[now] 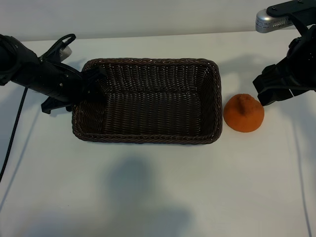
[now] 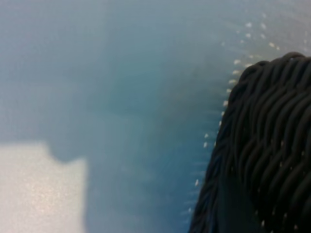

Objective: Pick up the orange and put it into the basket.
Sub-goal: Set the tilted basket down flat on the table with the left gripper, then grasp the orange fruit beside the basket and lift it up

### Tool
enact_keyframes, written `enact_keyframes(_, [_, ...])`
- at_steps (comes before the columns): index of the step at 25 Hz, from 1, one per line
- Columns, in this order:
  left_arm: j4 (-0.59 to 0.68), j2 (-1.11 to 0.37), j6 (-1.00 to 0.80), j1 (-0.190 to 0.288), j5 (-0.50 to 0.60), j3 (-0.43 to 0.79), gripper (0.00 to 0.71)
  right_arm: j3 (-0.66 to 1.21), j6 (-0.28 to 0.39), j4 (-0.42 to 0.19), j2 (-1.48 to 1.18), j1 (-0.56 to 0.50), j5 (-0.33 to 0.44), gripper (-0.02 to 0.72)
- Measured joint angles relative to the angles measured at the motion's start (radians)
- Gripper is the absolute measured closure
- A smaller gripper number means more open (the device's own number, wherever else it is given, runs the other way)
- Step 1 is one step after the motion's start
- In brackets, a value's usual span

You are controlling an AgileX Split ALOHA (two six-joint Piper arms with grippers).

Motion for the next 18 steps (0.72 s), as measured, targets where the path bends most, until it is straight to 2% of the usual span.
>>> enact_keyframes(2, [-0.009, -0.001, -0.002, 0.000, 0.005, 0.000, 0.289, 0.000, 0.000, 0.000, 0.000, 0.000, 0.001, 0.108])
enact_keyframes(5, [-0.023, -0.018, -0.002, 0.000, 0.016, -0.001, 0.080, 0.000, 0.000, 0.000, 0.000, 0.000, 0.002, 0.108])
enact_keyframes(7, [-0.022, -0.029, -0.002, 0.000, 0.018, -0.001, 0.019, 0.000, 0.000, 0.000, 0.000, 0.000, 0.001, 0.108])
enact_keyframes(12, [0.006, -0.059, -0.018, 0.000, 0.028, -0.005, 0.016, 0.000, 0.000, 0.000, 0.000, 0.000, 0.002, 0.108])
enact_keyframes(18, [0.138, -0.108, -0.104, 0.000, 0.084, -0.005, 0.034, 0.000, 0.000, 0.000, 0.000, 0.000, 0.002, 0.108])
